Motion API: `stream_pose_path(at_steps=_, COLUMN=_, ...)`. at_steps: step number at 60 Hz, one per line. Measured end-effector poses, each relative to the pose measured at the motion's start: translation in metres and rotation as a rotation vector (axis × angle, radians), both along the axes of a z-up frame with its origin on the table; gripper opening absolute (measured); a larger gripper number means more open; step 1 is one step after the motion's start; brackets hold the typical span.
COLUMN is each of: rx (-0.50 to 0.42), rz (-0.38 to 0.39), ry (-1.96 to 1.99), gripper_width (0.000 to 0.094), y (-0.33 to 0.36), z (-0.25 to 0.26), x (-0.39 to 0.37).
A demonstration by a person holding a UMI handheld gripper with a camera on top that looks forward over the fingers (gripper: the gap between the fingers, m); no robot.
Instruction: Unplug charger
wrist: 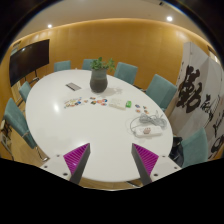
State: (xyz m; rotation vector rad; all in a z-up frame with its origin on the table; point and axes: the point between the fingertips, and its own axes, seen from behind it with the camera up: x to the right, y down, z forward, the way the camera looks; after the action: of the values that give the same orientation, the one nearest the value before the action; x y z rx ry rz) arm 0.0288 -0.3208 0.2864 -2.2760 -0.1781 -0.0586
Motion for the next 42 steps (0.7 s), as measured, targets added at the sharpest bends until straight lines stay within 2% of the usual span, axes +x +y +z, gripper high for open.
stream_pose_path(at_steps=8, rx=-0.056, rz=0.008, ry=0.009, gripper_width=0.0868, y=-0.008, z=-0.019, x=0.017)
stream_pose_path(at_steps=21, rx=-0.086, rz=-0.004, ry=-0.015, gripper_width=0.0869, y=0.007, z=-0.118, x=0.074)
stream_pose_path(at_steps=27, rx=-0.042, rz=-0.034, ry=-0.011, gripper_width=0.087, y=0.048, z=-0.152, x=0.113)
stream_pose_path(at_steps=37, rx=0.113, rz=-0.058, ry=-0.019, gripper_width=0.0869, y=0.151, z=-0.189, x=0.177)
stream_pose_path(at_steps=42, rx=0.142, rz=-0.054, ry=-0.017, gripper_width=0.0867, y=0.195, z=-0.206, x=0.206)
